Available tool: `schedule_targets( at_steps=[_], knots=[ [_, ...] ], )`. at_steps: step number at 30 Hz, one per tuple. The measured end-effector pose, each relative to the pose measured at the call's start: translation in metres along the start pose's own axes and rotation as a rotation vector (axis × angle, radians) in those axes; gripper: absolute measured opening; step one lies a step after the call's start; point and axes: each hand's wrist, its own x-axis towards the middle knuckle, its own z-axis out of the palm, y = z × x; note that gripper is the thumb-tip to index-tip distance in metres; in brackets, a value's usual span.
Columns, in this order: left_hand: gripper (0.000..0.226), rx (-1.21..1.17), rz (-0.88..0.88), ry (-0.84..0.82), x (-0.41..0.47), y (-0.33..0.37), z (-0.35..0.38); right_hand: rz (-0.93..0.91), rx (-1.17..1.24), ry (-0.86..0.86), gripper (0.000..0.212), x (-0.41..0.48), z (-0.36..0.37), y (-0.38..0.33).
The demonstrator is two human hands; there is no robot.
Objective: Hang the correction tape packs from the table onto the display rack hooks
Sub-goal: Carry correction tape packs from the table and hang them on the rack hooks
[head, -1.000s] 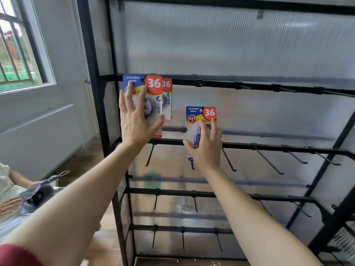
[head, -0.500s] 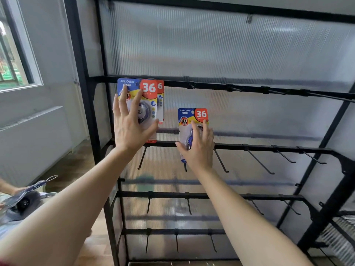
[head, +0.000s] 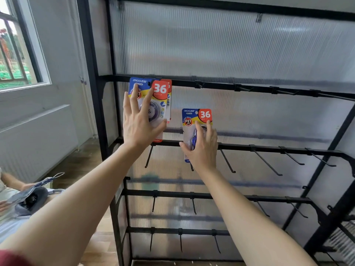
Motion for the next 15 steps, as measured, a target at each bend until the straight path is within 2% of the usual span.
schedule_targets(
  at_steps=[15],
  knots=[
    [0.091, 0.103, -0.097, -0.2, 0.063, -0.021, 0.059, 0.062, 0.008, 0.071, 0.08, 0.011, 0.011, 0.0]
  ],
)
